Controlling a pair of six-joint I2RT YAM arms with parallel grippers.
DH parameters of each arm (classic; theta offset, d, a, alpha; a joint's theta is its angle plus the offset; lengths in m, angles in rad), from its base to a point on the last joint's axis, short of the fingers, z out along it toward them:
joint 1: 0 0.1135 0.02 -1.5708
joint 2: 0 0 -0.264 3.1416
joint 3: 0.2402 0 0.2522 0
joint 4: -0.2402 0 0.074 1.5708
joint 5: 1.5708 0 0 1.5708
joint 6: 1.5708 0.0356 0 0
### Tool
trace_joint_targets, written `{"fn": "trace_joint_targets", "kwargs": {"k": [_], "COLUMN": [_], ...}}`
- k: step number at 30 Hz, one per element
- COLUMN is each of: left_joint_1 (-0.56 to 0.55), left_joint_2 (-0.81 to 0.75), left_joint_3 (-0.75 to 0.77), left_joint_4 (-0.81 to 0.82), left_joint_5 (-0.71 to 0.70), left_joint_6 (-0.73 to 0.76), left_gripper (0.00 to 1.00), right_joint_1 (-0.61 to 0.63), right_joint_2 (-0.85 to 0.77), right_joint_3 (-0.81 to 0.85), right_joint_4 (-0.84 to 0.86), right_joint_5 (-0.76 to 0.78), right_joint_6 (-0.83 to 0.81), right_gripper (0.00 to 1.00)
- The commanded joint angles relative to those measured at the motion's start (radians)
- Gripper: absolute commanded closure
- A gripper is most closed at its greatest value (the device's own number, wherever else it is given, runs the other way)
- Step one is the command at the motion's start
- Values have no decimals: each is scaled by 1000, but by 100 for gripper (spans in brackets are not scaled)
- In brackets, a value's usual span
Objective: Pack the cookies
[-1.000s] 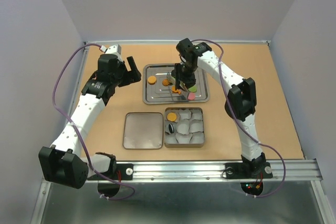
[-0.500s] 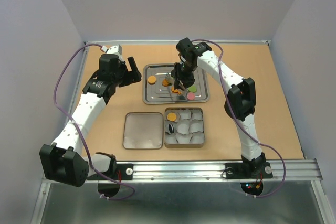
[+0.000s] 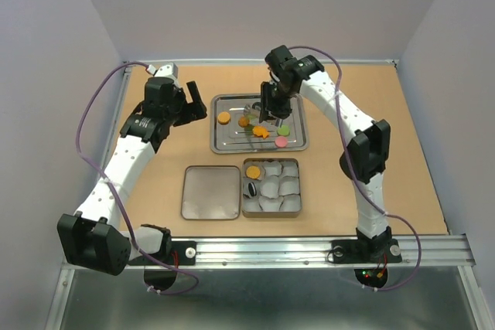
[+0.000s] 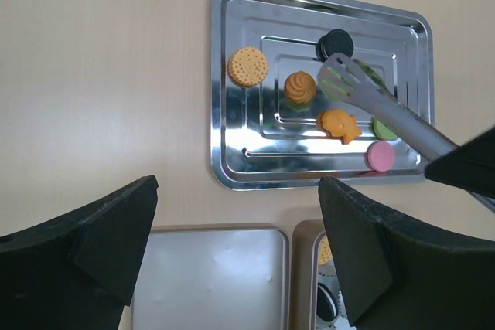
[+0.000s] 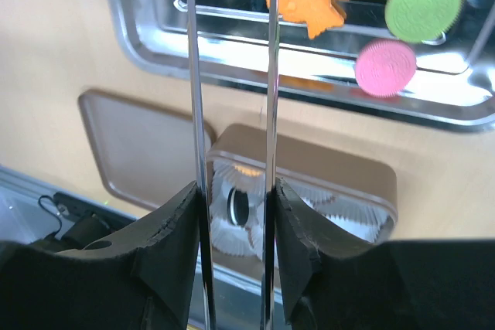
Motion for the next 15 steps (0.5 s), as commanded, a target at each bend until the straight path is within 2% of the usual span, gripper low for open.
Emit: {"fn": "trace_joint_targets", "kwargs": {"k": [1,3,4,8,10,12,15], "left_joint_1": [-3,-3,-3,-3,0,2,3], "left_joint_2": [-38,-76,-93,-219,-291,-328,-316], "left_joint_3": [76,76,73,-25,-94,-123,-131], "left_joint_4": [-14,1,12,125,197,246,238], "left_joint_5": [-129,-200,-290,-433,-464,-434,-361], "left_joint_6": [37,42,46,23,-3,8,-3], "left_gripper": [2,1,1,1,1,1,1], "right_joint_1": [4,2,2,4,4,4,5], "right_joint_2": [-199,-245,-293,-412,-494,-546,-656], "right_joint_3": [-47,-92,-133,-233,-315,-372,-481], "right_joint_4": [27,39,43,51,65,68,68], "right_joint_5": [57,67,70,38,0,-17,-46], "right_joint_6": [8,8,8,15,14,15,8], "right_gripper": [57,57,57,57,57,57,56]}}
